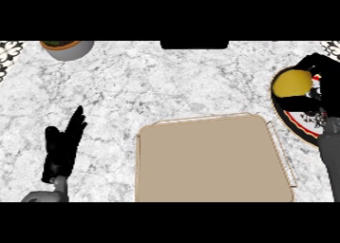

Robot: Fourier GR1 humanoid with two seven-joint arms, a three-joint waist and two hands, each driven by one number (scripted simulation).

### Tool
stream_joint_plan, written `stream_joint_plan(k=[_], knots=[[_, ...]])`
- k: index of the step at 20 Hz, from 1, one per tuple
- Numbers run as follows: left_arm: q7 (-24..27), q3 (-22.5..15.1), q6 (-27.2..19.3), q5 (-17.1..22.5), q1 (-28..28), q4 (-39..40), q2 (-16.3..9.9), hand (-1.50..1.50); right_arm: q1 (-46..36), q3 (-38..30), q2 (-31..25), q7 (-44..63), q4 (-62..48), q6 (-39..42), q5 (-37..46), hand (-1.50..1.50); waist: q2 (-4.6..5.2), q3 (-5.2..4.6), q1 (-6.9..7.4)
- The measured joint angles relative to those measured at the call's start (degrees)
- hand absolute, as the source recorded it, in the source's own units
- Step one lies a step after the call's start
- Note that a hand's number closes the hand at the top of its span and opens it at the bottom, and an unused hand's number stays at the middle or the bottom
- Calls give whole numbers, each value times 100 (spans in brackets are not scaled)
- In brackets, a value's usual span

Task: Pick the lemon from the tray and place it in the plate

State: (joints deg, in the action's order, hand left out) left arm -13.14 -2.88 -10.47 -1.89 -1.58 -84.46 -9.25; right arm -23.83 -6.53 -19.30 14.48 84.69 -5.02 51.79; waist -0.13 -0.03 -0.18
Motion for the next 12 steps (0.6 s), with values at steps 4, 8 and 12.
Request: stream_joint_plan(k=[4,8,12], knots=[[69,1,23,-40,32,20,65,0,-76,-399,-183,31,-276,-27,-125,150,9,2,22],[-4,14,58,-49,-19,-3,110,0,-267,-759,-441,-216,-979,-124,-258,150,17,2,44],[-85,55,109,-78,-57,-78,83,0,-619,-969,-652,-546,-1949,-328,-294,150,23,3,66]])
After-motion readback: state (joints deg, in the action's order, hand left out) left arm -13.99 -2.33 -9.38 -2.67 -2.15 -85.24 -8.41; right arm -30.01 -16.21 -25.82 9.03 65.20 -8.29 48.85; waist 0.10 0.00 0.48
